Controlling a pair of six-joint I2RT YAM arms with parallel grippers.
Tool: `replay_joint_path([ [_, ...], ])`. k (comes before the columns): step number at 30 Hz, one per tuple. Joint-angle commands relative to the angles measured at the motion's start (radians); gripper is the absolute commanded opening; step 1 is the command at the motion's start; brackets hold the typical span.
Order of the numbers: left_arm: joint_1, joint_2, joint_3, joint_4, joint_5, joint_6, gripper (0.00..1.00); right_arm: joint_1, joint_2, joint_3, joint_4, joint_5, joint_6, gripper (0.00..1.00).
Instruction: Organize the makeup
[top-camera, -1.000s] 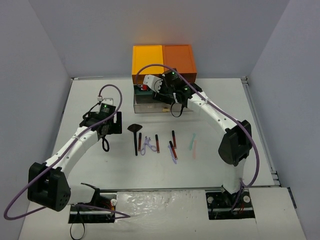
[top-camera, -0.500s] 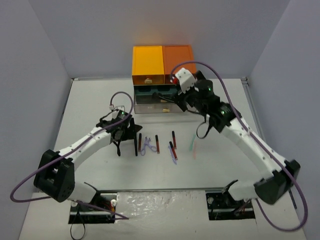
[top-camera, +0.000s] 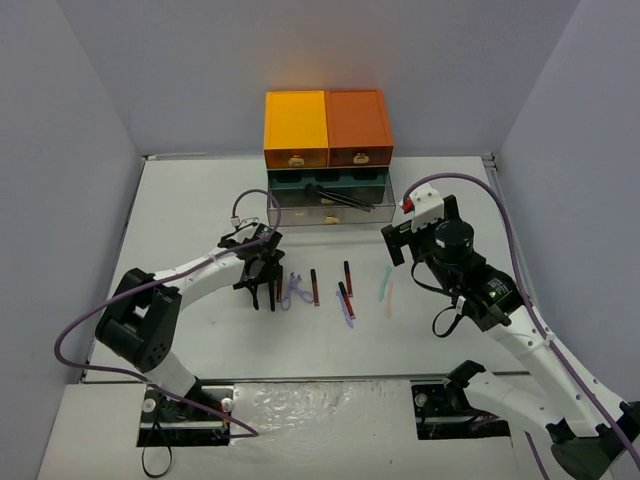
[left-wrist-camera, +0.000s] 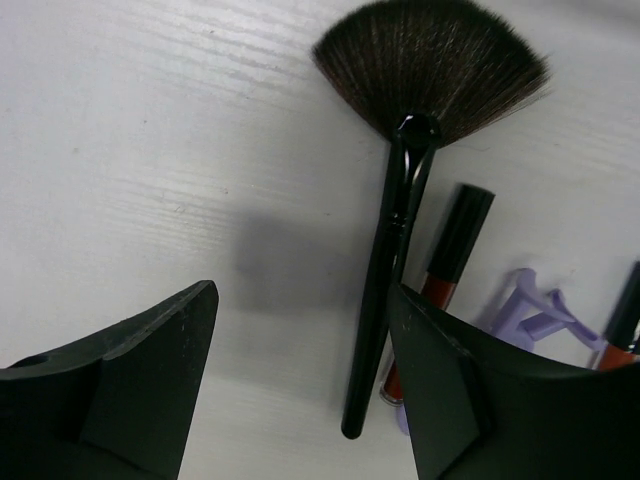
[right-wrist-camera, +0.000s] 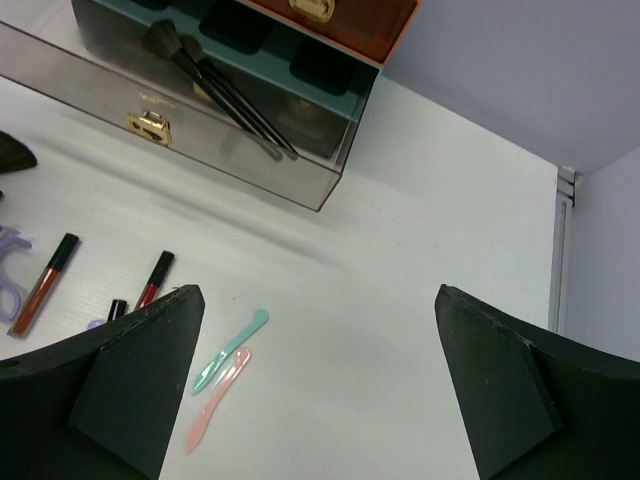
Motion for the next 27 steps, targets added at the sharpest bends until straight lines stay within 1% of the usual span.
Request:
replay_joint_path([
  [1, -0.019, 0.0, 0.061, 0.069, -0.017, -0.036, 0.64, -0.003, -0.021, -0.005, 0.038, 0.04, 0.032, 0.98],
  [5, -0.021, 0.03, 0.055, 0.072, -0.019, -0.058, 0.63, -0.003, -0.012, 0.003, 0.036, 0.06, -0.001, 0.99],
  [9, -0.02, 0.051, 0.044, 0.066, -0.029, -0.082, 0.57, -0.004, 0.006, 0.012, 0.035, 0.067, -0.019, 0.99],
  [13, -0.016, 0.047, 0.031, 0.063, -0.047, -0.094, 0.49, -0.004, 0.012, 0.01, 0.036, 0.065, -0.024, 0.99],
  [16, -0.011, 0.047, 0.023, 0.066, -0.05, -0.093, 0.39, -0.003, 0.015, 0.006, 0.036, 0.066, -0.028, 0.99],
  [17, -0.009, 0.05, 0.023, 0.062, -0.049, -0.093, 0.34, -0.004, 0.017, 0.005, 0.036, 0.067, -0.028, 0.99],
  [20, -0.006, 0.041, 0.018, 0.041, -0.049, -0.105, 0.14, -0.003, 0.018, 0.003, 0.034, 0.07, -0.03, 0.99],
  [22, -0.002, -0.001, 0.005, 0.016, -0.053, -0.121, 0.04, -0.004, 0.017, 0.001, 0.036, 0.071, -0.032, 0.99],
  [23, 0.0, -0.036, 0.0, 0.001, -0.056, -0.129, 0.0, -0.004, 0.016, -0.001, 0.036, 0.073, -0.033, 0.99],
  [27, 0.003, -0.256, 0.041, -0.078, -0.085, -0.162, 0.0, -0.004, 0.013, -0.001, 0.036, 0.079, -0.036, 1.0],
])
